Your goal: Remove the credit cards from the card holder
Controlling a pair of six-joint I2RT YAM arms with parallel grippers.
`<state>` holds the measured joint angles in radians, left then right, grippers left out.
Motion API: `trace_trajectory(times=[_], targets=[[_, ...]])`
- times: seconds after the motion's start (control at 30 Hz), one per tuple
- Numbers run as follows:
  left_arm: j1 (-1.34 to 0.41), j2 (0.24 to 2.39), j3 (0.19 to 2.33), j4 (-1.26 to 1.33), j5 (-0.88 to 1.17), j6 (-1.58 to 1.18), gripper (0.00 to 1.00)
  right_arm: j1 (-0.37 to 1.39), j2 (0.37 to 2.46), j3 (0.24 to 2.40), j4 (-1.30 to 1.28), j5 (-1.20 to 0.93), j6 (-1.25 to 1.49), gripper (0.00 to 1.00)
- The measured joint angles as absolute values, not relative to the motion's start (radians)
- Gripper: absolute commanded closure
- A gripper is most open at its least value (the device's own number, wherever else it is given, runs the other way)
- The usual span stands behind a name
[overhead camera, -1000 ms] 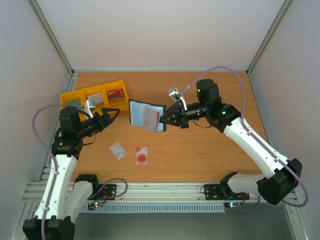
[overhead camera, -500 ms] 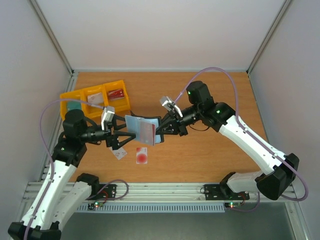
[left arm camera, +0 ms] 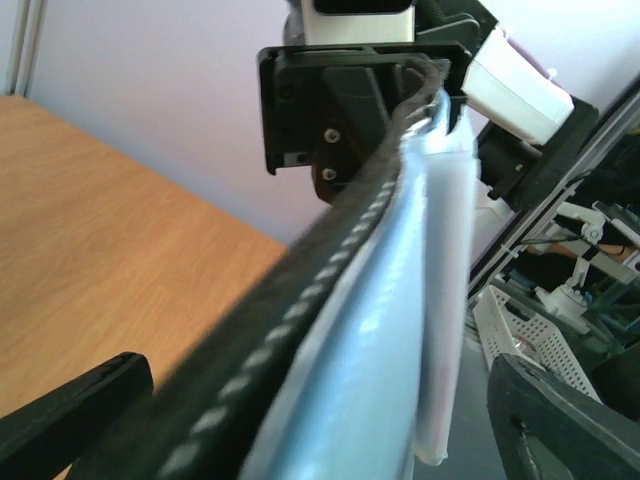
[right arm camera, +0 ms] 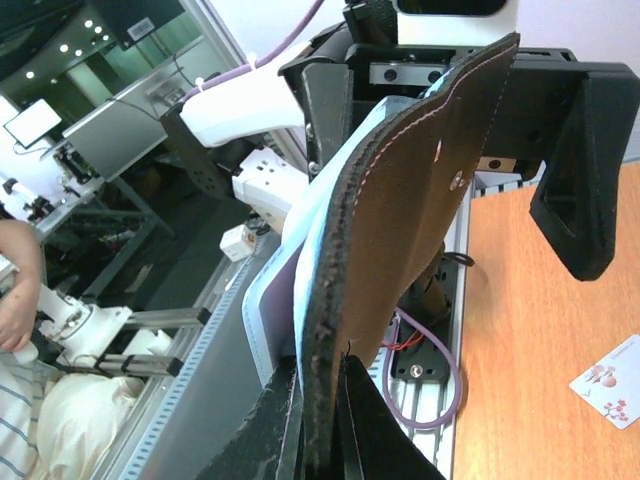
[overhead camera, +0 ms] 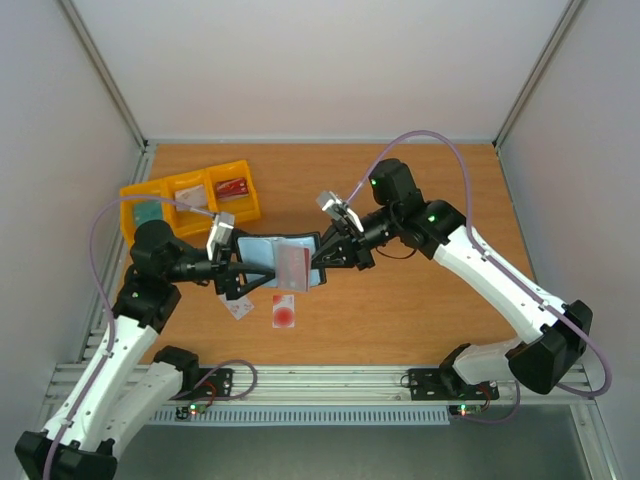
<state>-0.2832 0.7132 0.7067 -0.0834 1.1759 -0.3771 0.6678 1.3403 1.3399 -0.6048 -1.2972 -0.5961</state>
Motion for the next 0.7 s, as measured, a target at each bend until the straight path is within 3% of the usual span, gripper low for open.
trace_trajectory(times=[0.03,0.07,0.13,0.17,0.33,0.4,0.57,0.7], targets=[[-0.286,0.713,0.701,-0.060,1.179,-0.392,0.30,0.668,1.346,1.343,-0.603,-1.298,-0.596,0.99],[-0.289,0.713,0.697,-0.044,1.181,-0.413,0.48,0.668,1.349,1.344,-0.603,-1.298,-0.596,0.99],[-0.298,0.713,0.688,-0.004,1.187,-0.443,0.94,0.668,1.352,1.344,-0.603,-1.293,-0.597,0.99],[-0.299,0.713,0.685,0.012,1.190,-0.463,0.99,0.668,1.352,1.344,-0.603,-1.288,-0.597,0.96],[-0.303,0.709,0.684,0.064,1.168,-0.527,1.00,0.662,1.351,1.344,-0.603,-1.254,-0.598,0.56],[-0.303,0.705,0.684,0.064,1.140,-0.547,1.00,0.651,1.347,1.340,-0.593,-1.249,-0.597,0.50],[-0.303,0.695,0.684,0.065,1.095,-0.553,1.00,0.621,1.308,1.283,-0.510,-1.251,-0.550,0.51],[-0.303,0.694,0.684,0.065,1.082,-0.552,1.00,0.623,1.304,1.253,-0.394,-1.226,-0.467,0.78]])
